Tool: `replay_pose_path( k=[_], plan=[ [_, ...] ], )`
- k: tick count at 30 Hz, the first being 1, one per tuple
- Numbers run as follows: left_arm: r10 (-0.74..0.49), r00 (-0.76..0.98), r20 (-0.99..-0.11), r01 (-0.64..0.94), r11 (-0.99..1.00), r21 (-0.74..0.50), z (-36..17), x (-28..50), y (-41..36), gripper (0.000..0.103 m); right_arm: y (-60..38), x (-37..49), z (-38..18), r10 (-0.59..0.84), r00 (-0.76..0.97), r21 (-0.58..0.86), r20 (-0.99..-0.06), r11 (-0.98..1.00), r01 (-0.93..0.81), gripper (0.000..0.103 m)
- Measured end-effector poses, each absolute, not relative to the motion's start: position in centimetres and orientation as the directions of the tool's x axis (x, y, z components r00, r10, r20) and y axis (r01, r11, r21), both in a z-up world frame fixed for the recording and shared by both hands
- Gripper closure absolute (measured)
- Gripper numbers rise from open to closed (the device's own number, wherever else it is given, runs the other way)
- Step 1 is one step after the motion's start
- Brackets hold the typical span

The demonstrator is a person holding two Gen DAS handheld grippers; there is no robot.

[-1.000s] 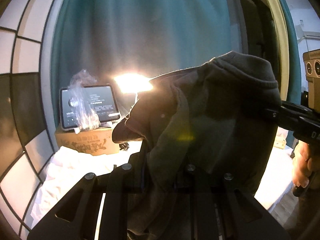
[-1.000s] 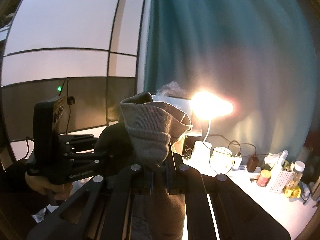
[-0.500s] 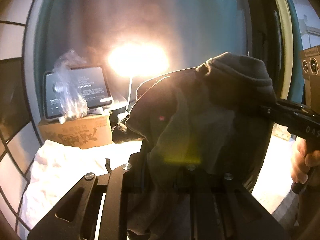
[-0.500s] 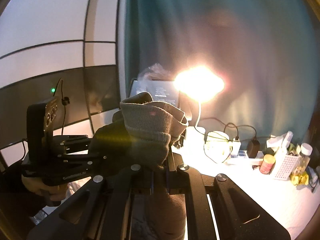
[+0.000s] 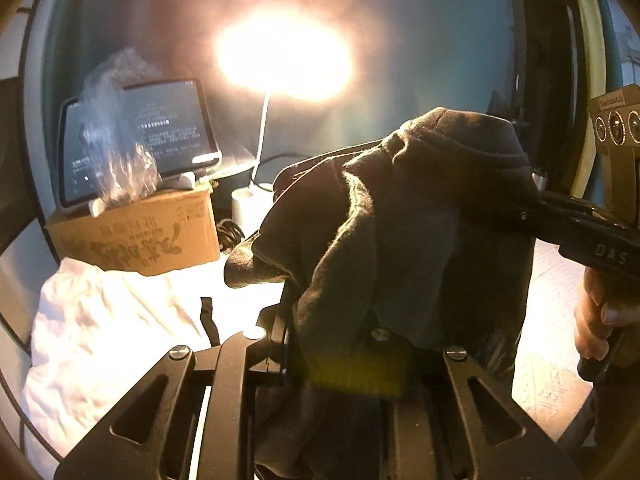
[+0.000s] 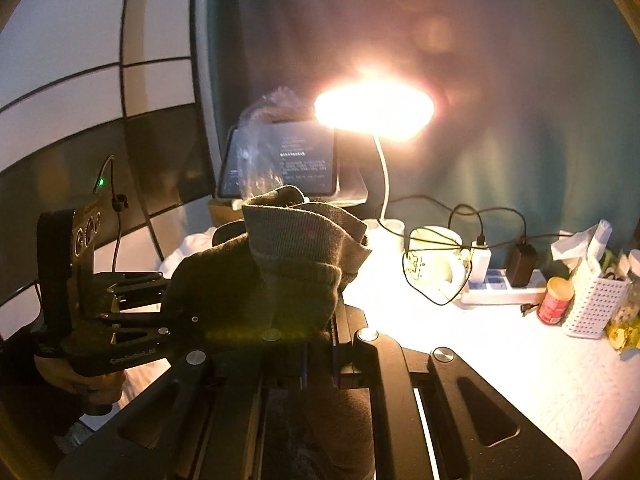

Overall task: Fold small clothes
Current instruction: 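Hold the lifted shirt end up with both grippers, then lower the shirt end onto the folded shirt and open both grippers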

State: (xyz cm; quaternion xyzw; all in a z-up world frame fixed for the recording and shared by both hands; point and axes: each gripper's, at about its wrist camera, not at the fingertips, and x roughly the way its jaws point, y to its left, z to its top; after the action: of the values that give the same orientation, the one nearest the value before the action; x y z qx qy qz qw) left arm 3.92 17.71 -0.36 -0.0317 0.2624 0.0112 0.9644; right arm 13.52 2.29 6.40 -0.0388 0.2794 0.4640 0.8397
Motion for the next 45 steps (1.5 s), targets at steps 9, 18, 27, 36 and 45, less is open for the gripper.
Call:
replay_pose_path(
  k=[9, 18, 27, 36, 45],
  plan=[
    [0.006, 0.821, -0.571, -0.044, 0.998, -0.052, -2.2, 7.2, 19.2, 0.086, 3.6, 17.2, 2.9, 0.746, 0.383, 0.247, -0.545, 0.580, -0.776, 0.094],
    [0.007, 0.767, -0.642, -0.065, 0.996, -0.067, -4.9, 10.5, 21.1, 0.085, 5.3, 20.6, -1.0, 0.725, 0.345, 0.290, -0.597, 0.595, -0.749, 0.094],
    [-0.010, 0.728, -0.686, -0.091, 0.990, -0.111, -7.2, 12.6, 22.6, 0.086, 6.5, 23.0, -3.9, 0.700, 0.320, 0.321, -0.638, 0.620, -0.717, 0.094],
    [-0.026, 0.671, -0.741, -0.099, 0.987, -0.124, -10.0, 15.3, 23.7, 0.085, 7.3, 25.4, -7.4, 0.670, 0.271, 0.358, -0.691, 0.643, -0.677, 0.094],
    [-0.029, 0.647, -0.762, -0.114, 0.984, -0.135, -11.3, 15.9, 24.3, 0.081, 7.8, 27.6, -10.2, 0.643, 0.210, 0.418, -0.736, 0.676, -0.607, 0.093]
  ],
)
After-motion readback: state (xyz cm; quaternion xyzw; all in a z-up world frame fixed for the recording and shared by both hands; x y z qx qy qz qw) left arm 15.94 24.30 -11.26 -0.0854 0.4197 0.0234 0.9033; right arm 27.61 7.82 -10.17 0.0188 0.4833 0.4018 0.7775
